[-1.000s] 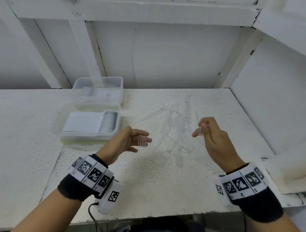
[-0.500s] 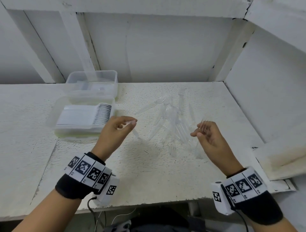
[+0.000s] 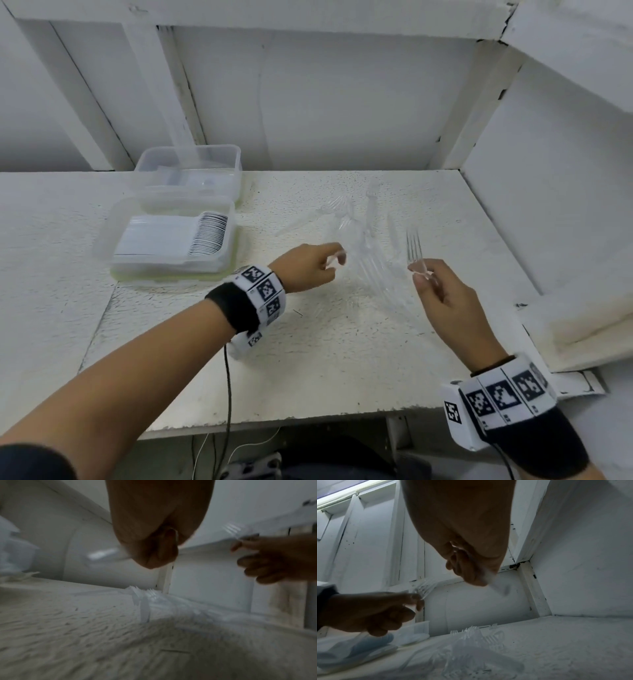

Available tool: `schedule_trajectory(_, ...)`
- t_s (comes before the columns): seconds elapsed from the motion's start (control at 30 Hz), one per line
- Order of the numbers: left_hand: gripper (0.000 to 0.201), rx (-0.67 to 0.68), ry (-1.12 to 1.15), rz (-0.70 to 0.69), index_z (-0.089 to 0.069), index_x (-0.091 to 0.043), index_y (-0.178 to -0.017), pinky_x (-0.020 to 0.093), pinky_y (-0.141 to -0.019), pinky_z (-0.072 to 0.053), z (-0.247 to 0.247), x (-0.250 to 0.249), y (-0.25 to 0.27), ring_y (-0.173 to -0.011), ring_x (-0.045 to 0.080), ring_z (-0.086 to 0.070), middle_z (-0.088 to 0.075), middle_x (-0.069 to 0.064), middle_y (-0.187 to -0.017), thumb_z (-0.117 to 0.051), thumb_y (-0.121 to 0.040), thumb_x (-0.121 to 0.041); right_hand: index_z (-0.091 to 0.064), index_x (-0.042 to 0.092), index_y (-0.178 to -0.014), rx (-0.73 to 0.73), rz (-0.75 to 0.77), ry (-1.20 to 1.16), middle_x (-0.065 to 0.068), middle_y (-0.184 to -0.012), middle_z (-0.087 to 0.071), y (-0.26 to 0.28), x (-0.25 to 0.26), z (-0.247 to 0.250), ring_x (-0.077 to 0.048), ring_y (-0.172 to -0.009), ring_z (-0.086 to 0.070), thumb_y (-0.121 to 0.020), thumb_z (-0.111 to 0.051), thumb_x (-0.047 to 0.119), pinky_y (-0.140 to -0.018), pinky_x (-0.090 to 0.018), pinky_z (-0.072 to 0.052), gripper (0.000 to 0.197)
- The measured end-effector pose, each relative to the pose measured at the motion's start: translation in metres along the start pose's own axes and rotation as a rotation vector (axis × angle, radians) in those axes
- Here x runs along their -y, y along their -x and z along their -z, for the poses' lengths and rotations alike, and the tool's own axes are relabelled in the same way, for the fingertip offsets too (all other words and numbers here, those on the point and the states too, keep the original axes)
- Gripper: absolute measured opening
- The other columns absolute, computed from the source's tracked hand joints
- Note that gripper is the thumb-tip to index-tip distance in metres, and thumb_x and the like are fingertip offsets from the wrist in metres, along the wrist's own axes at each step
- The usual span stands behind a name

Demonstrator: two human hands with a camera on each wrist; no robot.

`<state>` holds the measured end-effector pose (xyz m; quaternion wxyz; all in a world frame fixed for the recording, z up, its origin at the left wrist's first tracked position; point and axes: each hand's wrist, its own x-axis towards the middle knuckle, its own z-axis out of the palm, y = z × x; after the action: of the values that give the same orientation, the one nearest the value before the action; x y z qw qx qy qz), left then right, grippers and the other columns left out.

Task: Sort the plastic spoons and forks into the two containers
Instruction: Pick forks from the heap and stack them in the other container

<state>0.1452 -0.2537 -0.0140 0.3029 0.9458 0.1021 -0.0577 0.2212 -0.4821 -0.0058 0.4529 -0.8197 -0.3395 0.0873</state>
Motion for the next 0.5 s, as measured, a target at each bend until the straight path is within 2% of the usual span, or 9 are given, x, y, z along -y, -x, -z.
schedule_trajectory(0.03,0.03,0.089,-0.139,-0.016,-0.052,-0.023,-0.12,0.025,-0.065,-0.035,-0.001,0.0,-0.005,-0.065,0.008,-0.047,-0.05,-0.006,-0.071,-0.045,-0.092,-0.015,-0.056,0.024,-0.099,0.007,-0.01,0.016,0.006,-0.052,-0.038,0.001,-0.003,0.001,-0.006,-0.046,-0.036,-0.095,-0.048,0.021,-0.046,-0.016,-0.028,0.009)
schedule_trajectory(0.1,0.044,0.207,-0.386,-0.027,-0.048,-0.031,-0.13,0.027,-0.07,-0.041,-0.004,0.003,-0.013,-0.088,0.019,-0.058,-0.062,0.001,-0.098,-0.042,-0.091,-0.011,-0.058,0.024,-0.091,0.032,-0.008,0.061,0.003,-0.052,-0.039,0.004,-0.007,0.004,-0.007,-0.046,-0.035,-0.095,-0.051,0.019,-0.046,-0.017,-0.027,0.009)
schedule_trajectory(0.13,0.046,0.239,-0.493,-0.037,-0.046,-0.031,-0.133,0.029,-0.074,-0.042,-0.006,0.004,-0.015,-0.099,0.023,-0.058,-0.061,0.004,-0.111,-0.041,-0.091,-0.011,-0.058,0.024,-0.088,0.044,-0.002,0.084,0.004,-0.051,-0.039,0.006,-0.009,0.005,-0.007,-0.047,-0.035,-0.094,-0.051,0.019,-0.046,-0.017,-0.027,0.011)
schedule_trajectory(0.17,0.044,0.251,-0.567,-0.055,-0.046,-0.029,-0.133,0.029,-0.074,-0.042,-0.008,0.005,-0.016,-0.104,0.025,-0.057,-0.059,0.005,-0.117,-0.041,-0.093,-0.011,-0.058,0.025,-0.086,0.054,0.003,0.103,0.003,-0.051,-0.04,0.007,-0.011,0.006,-0.008,-0.047,-0.036,-0.094,-0.052,0.019,-0.046,-0.017,-0.027,0.012)
schedule_trajectory(0.23,0.035,0.234,-0.609,-0.084,-0.048,-0.023,-0.129,0.03,-0.072,-0.04,-0.01,0.007,-0.017,-0.104,0.025,-0.056,-0.058,0.006,-0.116,-0.042,-0.095,-0.016,-0.058,0.029,-0.085,0.076,0.016,0.133,0.001,-0.051,-0.042,0.008,-0.013,0.008,-0.008,-0.048,-0.038,-0.093,-0.053,0.018,-0.046,-0.016,-0.028,0.014)
schedule_trajectory(0.3,0.029,0.166,-0.55,-0.11,-0.053,-0.021,-0.123,0.026,-0.071,-0.037,-0.006,0.006,-0.012,-0.104,0.022,-0.055,-0.058,0.004,-0.113,-0.046,-0.095,-0.025,-0.058,0.032,-0.085,0.101,0.019,0.159,0.001,-0.051,-0.044,0.006,-0.015,0.01,-0.008,-0.048,-0.039,-0.093,-0.054,0.019,-0.047,-0.017,-0.028,0.016)
schedule_trajectory(0.4,0.03,0.007,-0.431,-0.125,-0.059,-0.023,-0.119,0.022,-0.069,-0.035,-0.003,0.012,0.007,-0.1,0.017,-0.056,-0.056,0.0,-0.108,-0.048,-0.095,-0.036,-0.068,0.024,-0.094,0.128,0.0,0.266,0.006,-0.048,-0.047,-0.004,-0.018,0.01,-0.008,-0.047,-0.04,-0.092,-0.057,0.022,-0.05,-0.022,-0.031,0.012)
schedule_trajectory(0.43,0.03,-0.059,-0.379,-0.129,-0.06,-0.023,-0.119,0.022,-0.068,-0.035,-0.002,0.015,0.016,-0.095,0.017,-0.056,-0.054,-0.001,-0.104,-0.048,-0.095,-0.037,-0.07,0.023,-0.098,0.137,0.012,0.32,0.006,-0.051,-0.052,-0.009,-0.018,0.009,-0.007,-0.049,-0.044,-0.091,-0.057,0.022,-0.051,-0.023,-0.032,0.014)
schedule_trajectory(0.5,0.032,-0.198,-0.228,-0.167,-0.065,-0.018,-0.112,0.021,-0.061,-0.035,-0.001,0.025,0.034,-0.081,0.019,-0.055,-0.047,-0.003,-0.092,-0.049,-0.094,-0.039,-0.069,0.025,-0.108,0.186,0.057,0.433,0.005,-0.071,-0.062,-0.024,-0.016,0.002,-0.012,-0.065,-0.054,-0.091,-0.057,0.023,-0.054,-0.02,-0.034,0.022)
